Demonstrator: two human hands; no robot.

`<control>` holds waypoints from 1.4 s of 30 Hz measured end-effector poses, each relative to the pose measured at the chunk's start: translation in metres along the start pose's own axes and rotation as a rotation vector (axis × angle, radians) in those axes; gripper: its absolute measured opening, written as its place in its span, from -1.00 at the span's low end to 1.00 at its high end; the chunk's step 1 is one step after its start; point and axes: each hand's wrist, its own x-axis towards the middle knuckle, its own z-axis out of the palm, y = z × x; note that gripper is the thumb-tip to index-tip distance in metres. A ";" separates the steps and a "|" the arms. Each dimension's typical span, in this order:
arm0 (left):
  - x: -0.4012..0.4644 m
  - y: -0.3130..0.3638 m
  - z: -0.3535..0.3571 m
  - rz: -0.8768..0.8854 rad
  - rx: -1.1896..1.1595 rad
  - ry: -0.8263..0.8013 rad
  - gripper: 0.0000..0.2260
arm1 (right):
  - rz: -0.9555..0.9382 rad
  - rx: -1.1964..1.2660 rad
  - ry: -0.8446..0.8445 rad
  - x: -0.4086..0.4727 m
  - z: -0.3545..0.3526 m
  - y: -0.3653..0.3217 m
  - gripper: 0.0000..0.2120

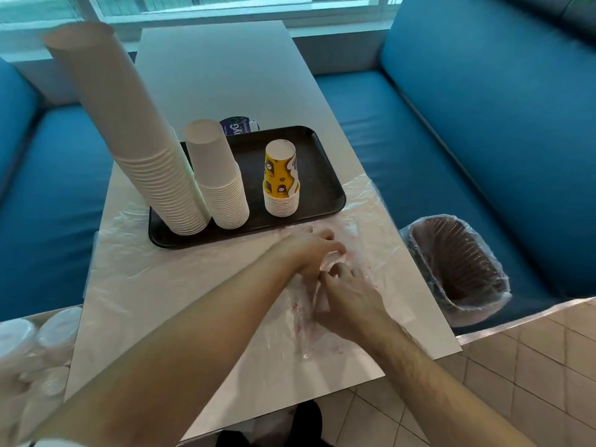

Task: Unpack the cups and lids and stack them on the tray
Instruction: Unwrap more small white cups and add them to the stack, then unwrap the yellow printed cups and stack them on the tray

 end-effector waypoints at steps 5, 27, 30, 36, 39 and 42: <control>0.004 -0.004 -0.013 0.001 0.143 -0.137 0.08 | -0.032 -0.095 -0.105 -0.009 -0.008 -0.004 -0.11; -0.066 -0.032 -0.003 -0.018 -0.276 0.200 -0.23 | 0.018 -0.107 -0.121 -0.006 -0.021 -0.020 -0.15; -0.106 -0.049 0.011 -0.128 -0.451 0.325 -0.38 | -0.042 -0.075 -0.038 0.001 -0.025 -0.051 -0.36; -0.184 -0.089 0.061 -0.305 -0.707 0.570 -0.59 | -0.270 -0.026 0.013 0.016 -0.016 -0.128 -0.58; -0.223 -0.116 0.095 -0.440 -0.831 0.663 -0.66 | -0.399 -0.008 0.036 0.022 -0.002 -0.172 -0.64; -0.260 -0.141 0.128 -0.571 -0.929 0.775 -0.72 | -0.535 0.007 0.046 0.026 0.016 -0.213 -0.67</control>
